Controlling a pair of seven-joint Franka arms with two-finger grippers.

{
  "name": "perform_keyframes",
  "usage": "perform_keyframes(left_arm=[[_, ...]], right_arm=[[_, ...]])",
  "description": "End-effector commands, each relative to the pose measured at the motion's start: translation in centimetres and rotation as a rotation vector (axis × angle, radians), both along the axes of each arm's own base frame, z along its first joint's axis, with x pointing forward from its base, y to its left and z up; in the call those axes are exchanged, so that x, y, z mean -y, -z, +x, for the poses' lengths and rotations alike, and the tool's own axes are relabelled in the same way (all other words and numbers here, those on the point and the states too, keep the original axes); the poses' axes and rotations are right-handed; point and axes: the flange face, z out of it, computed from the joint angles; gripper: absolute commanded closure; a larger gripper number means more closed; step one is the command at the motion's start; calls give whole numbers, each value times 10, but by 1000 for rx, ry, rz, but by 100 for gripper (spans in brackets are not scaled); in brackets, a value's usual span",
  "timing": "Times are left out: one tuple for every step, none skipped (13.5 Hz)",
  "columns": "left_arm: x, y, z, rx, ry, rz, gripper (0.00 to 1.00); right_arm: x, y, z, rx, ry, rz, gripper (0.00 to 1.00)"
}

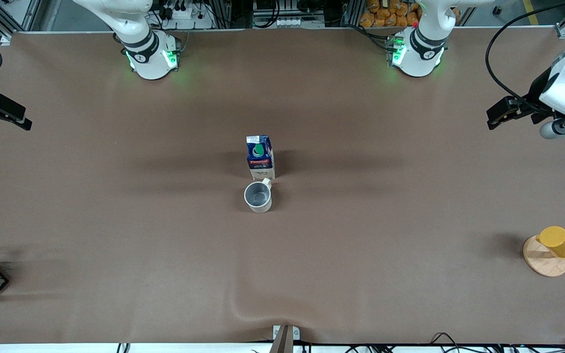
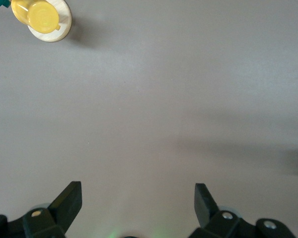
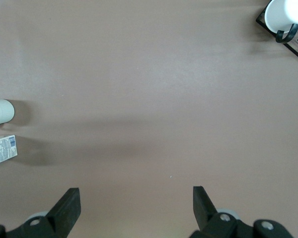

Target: Place milk next to cup

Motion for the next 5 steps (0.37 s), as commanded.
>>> perform_keyframes(left_arm=[[-1, -8, -9, 12, 44, -14, 0], [0, -9, -9, 13, 44, -23, 0], [0, -12, -10, 17, 44, -25, 0], [2, -13, -11, 17, 47, -26, 0], [6, -14, -12, 17, 54, -26, 0]], right_arm=[[1, -2, -2, 7, -1, -2, 0], [0, -2, -2, 6, -1, -2, 0], [0, -2, -2, 4, -1, -2, 0], [-1, -2, -2, 4, -2, -3, 0], [-1, -2, -2, 4, -2, -3, 0]])
